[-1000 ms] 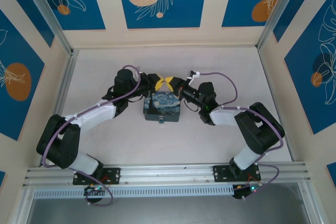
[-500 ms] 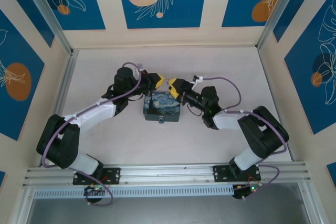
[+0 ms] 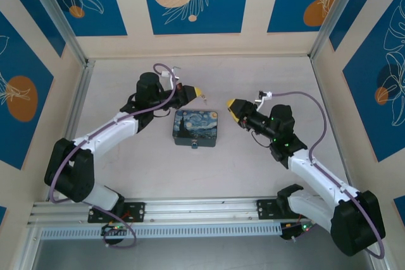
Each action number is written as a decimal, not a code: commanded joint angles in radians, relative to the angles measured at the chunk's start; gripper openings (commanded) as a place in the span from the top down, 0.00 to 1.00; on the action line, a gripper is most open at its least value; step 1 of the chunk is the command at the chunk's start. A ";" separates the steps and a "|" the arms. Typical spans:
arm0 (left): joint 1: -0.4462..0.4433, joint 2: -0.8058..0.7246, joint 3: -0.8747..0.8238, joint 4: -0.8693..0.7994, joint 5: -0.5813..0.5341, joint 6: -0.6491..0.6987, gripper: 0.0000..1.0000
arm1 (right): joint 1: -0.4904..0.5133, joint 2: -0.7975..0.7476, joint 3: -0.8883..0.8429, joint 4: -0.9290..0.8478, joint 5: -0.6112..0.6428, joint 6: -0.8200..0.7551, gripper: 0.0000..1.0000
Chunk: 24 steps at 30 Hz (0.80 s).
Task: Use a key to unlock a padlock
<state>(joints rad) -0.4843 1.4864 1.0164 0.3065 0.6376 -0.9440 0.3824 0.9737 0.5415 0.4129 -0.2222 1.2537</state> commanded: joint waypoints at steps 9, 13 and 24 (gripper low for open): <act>0.008 -0.003 -0.016 0.156 0.100 0.041 1.00 | 0.007 0.212 0.143 0.136 -0.093 -0.064 0.61; 0.007 0.007 -0.040 0.222 0.094 -0.022 1.00 | 0.031 0.277 0.155 0.231 -0.077 -0.052 0.63; -0.002 0.053 -0.070 0.364 0.067 -0.171 1.00 | 0.077 0.399 0.168 0.448 -0.050 0.003 0.65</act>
<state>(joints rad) -0.4847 1.5311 0.9543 0.5930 0.7055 -1.0718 0.4496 1.3537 0.6735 0.7589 -0.2890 1.2415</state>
